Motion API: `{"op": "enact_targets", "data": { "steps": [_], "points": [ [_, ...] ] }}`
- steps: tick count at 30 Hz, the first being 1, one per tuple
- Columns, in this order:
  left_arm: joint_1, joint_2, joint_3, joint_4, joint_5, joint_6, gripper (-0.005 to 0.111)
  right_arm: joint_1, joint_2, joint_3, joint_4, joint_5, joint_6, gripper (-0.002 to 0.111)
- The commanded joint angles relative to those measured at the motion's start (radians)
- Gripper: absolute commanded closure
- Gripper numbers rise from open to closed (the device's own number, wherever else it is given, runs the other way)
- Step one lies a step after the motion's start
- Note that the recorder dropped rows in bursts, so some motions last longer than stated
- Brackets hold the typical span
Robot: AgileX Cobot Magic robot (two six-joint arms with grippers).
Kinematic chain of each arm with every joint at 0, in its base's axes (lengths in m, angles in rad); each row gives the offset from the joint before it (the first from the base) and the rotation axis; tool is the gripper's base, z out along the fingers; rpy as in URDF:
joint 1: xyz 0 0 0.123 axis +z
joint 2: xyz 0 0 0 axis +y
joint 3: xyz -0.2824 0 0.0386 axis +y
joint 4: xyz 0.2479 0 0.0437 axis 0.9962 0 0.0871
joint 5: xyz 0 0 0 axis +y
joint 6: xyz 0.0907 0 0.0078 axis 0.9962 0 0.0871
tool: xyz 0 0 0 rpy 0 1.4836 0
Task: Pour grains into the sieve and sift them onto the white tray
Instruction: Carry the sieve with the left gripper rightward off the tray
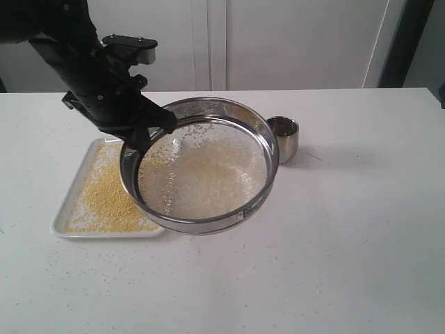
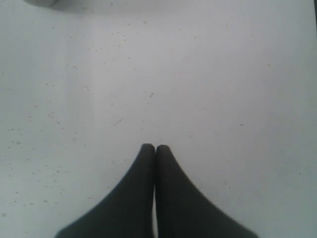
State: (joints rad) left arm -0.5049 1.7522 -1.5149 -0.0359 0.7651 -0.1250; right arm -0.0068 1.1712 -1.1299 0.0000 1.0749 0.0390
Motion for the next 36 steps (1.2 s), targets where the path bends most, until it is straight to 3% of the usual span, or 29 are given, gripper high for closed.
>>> {"op": "enact_targets", "data": {
  "steps": [1, 8, 16, 31, 36],
  "points": [
    [-0.066, -0.017, 0.001, -0.048, -0.075, -0.018, 0.107, -0.005, -0.003, 0.003, 0.0, -0.009, 0.0, 0.108],
    [-0.157, 0.036, 0.001, -0.053, -0.177, -0.018, 0.107, -0.005, -0.003, 0.003, 0.0, -0.009, 0.0, 0.108],
    [-0.202, 0.102, -0.006, -0.065, -0.257, -0.037, 0.107, -0.005, -0.003, 0.003, 0.0, -0.009, 0.0, 0.108],
    [-0.207, 0.225, -0.14, -0.074, -0.118, -0.037, 0.107, -0.005, -0.003, 0.003, 0.0, -0.009, 0.0, 0.108],
    [-0.252, 0.303, -0.207, -0.067, -0.106, -0.051, 0.107, -0.005, -0.003, 0.003, 0.0, -0.009, 0.0, 0.108]
  ]
}}
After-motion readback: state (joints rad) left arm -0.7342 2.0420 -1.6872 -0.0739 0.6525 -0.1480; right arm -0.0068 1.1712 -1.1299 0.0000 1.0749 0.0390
